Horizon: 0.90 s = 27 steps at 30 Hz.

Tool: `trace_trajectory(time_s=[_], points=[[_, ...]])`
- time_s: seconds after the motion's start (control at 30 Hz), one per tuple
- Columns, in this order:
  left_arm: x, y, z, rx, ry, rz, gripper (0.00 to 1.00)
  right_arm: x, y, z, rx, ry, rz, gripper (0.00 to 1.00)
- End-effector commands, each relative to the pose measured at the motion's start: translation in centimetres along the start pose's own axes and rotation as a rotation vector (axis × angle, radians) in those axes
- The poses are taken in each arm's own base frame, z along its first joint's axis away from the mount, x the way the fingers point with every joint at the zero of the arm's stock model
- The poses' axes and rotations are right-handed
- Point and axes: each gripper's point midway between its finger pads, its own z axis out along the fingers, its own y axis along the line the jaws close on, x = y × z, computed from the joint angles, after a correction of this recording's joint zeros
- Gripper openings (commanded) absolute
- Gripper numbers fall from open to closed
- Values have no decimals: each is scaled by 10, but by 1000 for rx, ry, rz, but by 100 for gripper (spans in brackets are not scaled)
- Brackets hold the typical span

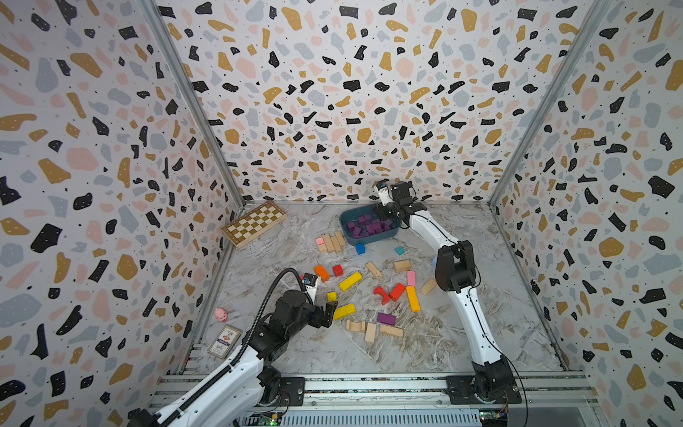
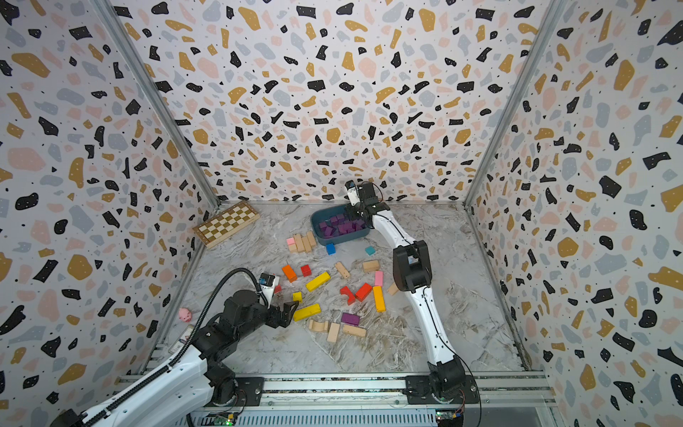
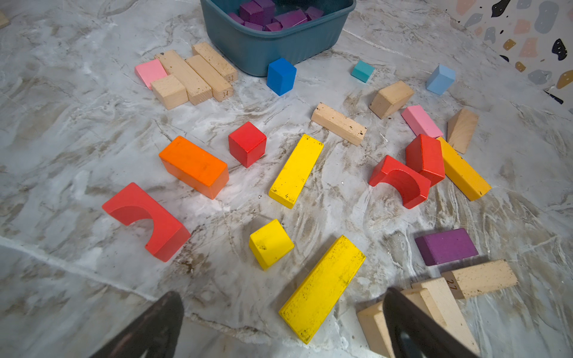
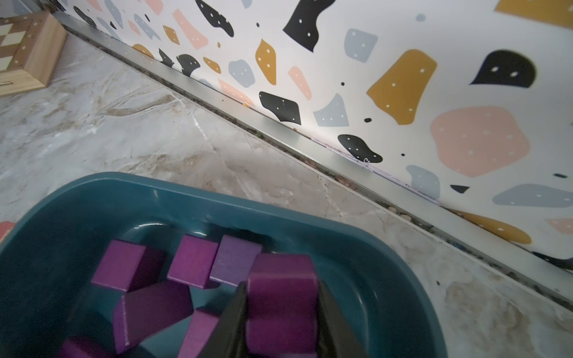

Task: Pick purple bricks into the storage bin
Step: Adjust the building block in the storage box, then place the building block in the storage box.

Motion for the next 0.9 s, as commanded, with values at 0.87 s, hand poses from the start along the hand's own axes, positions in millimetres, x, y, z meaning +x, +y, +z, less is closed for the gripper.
trace_trajectory(time_s=[0.87], points=[[-10,0,0,0,-42,-2,99,-16,8,-7,-31,-32,-20,32]])
